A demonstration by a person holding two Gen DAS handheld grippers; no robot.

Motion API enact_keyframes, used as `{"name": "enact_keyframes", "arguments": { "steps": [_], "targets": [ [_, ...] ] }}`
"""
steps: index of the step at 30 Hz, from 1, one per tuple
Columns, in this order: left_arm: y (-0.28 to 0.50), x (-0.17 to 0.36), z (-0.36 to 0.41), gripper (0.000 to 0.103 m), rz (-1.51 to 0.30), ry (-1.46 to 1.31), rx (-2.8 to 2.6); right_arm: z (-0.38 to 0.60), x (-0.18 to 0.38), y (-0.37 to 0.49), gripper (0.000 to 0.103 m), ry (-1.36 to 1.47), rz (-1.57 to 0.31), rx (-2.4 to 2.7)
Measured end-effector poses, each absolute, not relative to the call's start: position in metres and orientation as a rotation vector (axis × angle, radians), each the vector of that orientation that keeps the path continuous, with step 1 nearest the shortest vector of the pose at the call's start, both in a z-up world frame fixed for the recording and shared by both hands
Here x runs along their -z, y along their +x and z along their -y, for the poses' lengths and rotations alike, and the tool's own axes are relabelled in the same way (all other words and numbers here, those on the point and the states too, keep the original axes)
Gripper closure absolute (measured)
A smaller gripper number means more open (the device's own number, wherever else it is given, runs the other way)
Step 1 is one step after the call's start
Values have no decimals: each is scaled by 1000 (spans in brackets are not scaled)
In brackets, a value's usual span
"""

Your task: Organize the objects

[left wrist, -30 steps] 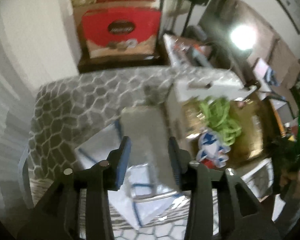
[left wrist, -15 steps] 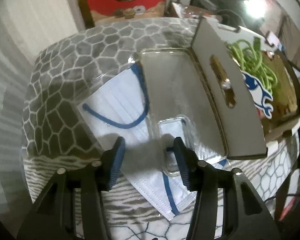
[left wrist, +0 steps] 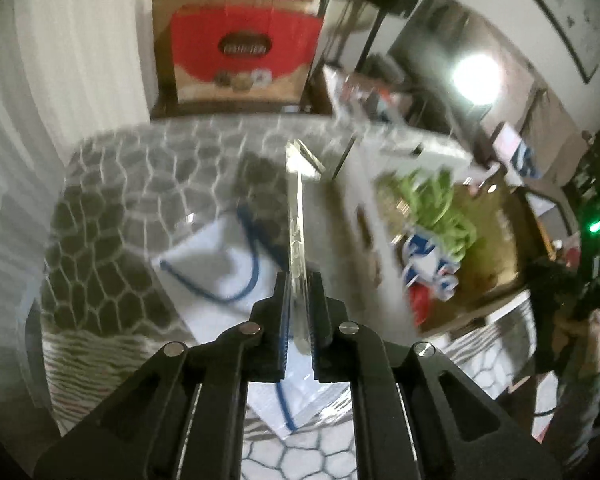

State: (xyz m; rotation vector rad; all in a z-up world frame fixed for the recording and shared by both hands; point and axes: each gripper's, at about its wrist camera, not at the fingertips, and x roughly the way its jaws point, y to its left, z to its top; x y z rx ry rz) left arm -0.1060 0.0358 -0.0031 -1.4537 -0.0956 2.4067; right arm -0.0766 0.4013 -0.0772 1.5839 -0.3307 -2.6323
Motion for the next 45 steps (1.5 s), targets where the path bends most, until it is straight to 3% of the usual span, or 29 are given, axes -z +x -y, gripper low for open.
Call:
{"name": "enact_keyframes", "arguments": {
  "steps": [10,11,12,19,22,24,26,30,38,45],
  "targets": [
    [-103,-31,-97,91,-51,-1280,-2447,-402,77,-77,84,1586,330,2632],
    [-101,-32,-101,93,-52,-1274,-2444,-402,78,-77,84,1586,331,2632],
    [-100,-32,-111,103,-65,-1264,-2423,-402,77,-77,84,1585,327,2632],
    [-88,-28,-166,103,-144,-1253,-2337,-403,78,-77,84,1583,335,2630],
    [-91,-35,-157,99,-73,-1267,-2331,-403,78,-77,84,1582,325,2629],
    [-96,-40,-144,73,-32,-1289,-2334,-402,77,-75,84,1580,321,2629],
    [-103,-45,-122,57,14,-1303,-2367,-403,78,-76,84,1578,326,2628],
    [-117,-39,-77,46,84,-1373,-2405,-402,77,-75,84,1574,337,2629],
    [-131,22,-11,44,210,-1607,-2382,-402,76,-73,84,1572,341,2628],
    [-123,26,-17,44,339,-1526,-2250,-401,76,-72,84,1584,329,2631]
  ]
}}
